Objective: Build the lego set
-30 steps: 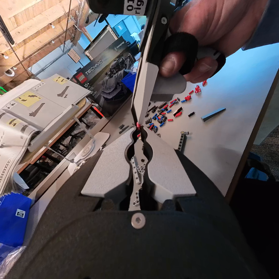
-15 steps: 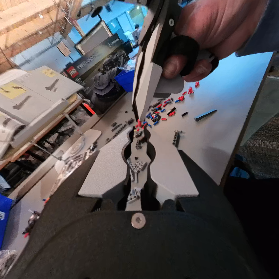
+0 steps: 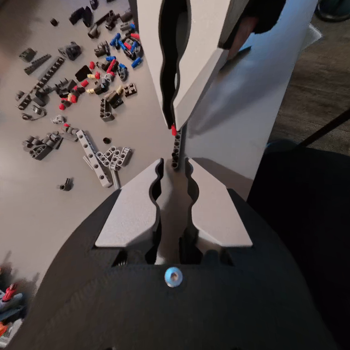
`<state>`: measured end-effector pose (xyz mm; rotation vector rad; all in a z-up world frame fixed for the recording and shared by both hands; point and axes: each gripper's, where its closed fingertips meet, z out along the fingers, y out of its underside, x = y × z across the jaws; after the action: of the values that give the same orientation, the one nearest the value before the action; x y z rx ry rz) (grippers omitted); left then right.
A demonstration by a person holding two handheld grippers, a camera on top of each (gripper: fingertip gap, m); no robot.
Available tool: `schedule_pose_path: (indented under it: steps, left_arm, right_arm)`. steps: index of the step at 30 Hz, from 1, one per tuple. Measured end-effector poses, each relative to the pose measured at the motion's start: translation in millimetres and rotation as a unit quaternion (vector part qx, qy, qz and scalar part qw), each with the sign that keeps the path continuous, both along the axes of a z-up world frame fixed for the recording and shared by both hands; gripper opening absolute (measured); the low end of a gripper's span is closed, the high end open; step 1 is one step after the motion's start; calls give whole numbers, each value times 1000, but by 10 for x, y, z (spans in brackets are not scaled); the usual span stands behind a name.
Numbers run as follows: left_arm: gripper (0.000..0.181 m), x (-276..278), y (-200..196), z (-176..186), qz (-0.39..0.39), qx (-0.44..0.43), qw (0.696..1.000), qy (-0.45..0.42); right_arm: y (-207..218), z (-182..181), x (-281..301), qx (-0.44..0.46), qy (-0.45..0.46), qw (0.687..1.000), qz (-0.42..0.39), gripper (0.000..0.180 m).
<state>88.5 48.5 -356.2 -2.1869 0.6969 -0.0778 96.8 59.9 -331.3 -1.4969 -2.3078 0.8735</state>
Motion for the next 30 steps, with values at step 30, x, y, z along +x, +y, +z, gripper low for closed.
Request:
schedule_pose_path:
  steps: [30]
  left_arm:
    - [6,48,58,-53,-17,-27,999,-10]
  right_arm:
    - [59,-178,36,164,-33,984,65,1]
